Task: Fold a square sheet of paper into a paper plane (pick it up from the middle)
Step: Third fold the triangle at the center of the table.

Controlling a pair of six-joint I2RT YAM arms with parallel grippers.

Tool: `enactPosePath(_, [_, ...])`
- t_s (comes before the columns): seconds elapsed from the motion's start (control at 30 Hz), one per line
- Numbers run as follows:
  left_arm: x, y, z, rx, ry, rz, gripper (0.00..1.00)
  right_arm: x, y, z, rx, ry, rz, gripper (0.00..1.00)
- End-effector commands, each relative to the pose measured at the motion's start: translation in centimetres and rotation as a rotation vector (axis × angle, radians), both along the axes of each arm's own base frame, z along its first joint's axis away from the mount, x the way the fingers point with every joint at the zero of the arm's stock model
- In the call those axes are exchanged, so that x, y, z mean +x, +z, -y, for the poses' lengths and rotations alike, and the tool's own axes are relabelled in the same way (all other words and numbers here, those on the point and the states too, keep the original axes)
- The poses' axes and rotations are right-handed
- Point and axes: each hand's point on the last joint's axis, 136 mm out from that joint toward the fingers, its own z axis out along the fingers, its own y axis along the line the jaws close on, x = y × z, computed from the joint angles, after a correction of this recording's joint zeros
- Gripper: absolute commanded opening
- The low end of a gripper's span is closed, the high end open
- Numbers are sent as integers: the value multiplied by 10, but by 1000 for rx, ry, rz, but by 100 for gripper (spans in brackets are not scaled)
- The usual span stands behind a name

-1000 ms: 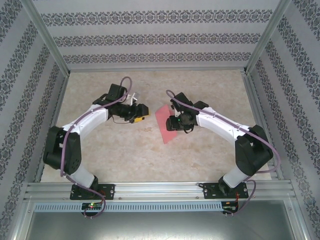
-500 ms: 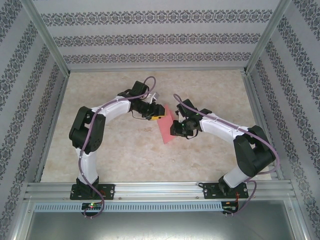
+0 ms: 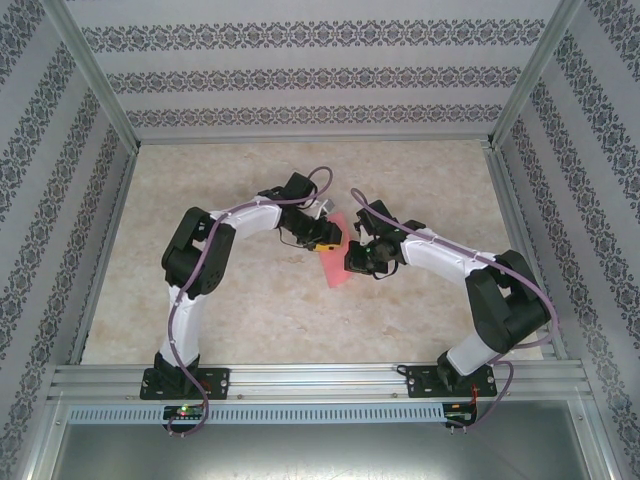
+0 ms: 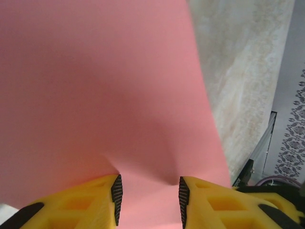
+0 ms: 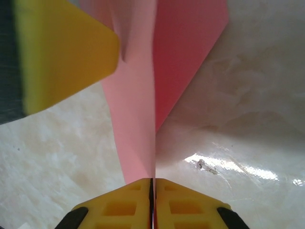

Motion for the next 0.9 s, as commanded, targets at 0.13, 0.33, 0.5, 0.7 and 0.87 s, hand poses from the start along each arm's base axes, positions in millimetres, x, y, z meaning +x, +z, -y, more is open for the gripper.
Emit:
enactPosePath(0.13, [5,-14,-3,69,-21,11,38,2,7,2,28,-25,9,18])
enactPosePath(0.33, [3,-28,-3,79,-23,-14,38,-1,12,3,63,-30,9,21])
enactPosePath(0.5, [5,-29,-3,83,-20,-11,38,1,11,-3,109,-31,-7,17])
enactPosePath(0.7, [3,-30,-4,86,-23,-16,38,10,7,-13,149,-35,-12,9])
enactPosePath(0.87, [2,-28,-4,80,-29,-13,38,17,-1,-14,162,-57,-20,7])
